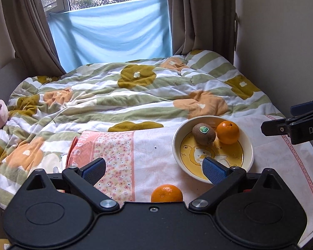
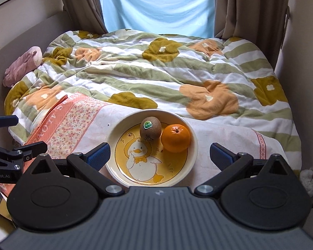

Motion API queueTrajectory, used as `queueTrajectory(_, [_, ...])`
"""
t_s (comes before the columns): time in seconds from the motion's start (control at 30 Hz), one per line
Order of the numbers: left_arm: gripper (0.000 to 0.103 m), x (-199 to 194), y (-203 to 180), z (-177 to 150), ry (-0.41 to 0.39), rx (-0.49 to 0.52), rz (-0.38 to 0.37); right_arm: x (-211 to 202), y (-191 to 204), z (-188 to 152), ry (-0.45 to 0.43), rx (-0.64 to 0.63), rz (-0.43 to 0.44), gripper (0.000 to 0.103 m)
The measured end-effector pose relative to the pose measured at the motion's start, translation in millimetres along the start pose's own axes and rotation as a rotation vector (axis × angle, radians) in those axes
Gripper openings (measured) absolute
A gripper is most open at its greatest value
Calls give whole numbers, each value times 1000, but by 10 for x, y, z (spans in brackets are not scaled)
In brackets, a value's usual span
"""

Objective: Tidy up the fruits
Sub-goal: 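Withdraw both tools from the bowl back toward the loose fruit, then grasp a second large orange with the left tool while the right grasps the large brown kiwi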

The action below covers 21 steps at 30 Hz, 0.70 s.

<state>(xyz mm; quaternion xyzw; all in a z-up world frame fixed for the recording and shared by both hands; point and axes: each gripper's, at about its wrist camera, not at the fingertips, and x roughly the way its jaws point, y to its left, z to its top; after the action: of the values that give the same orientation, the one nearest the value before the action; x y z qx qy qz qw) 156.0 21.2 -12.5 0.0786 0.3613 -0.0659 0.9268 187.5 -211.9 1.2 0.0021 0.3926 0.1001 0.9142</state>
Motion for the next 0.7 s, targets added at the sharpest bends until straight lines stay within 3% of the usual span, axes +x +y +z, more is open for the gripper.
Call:
queueTrajectory(0.4, [99, -62, 308, -301, 8, 114, -160, -207, 589, -549, 29, 213, -121, 103])
queueTrajectory(0.7, [98, 333, 430, -450, 36, 231, -313, -60, 874, -856, 34, 372, -250, 103])
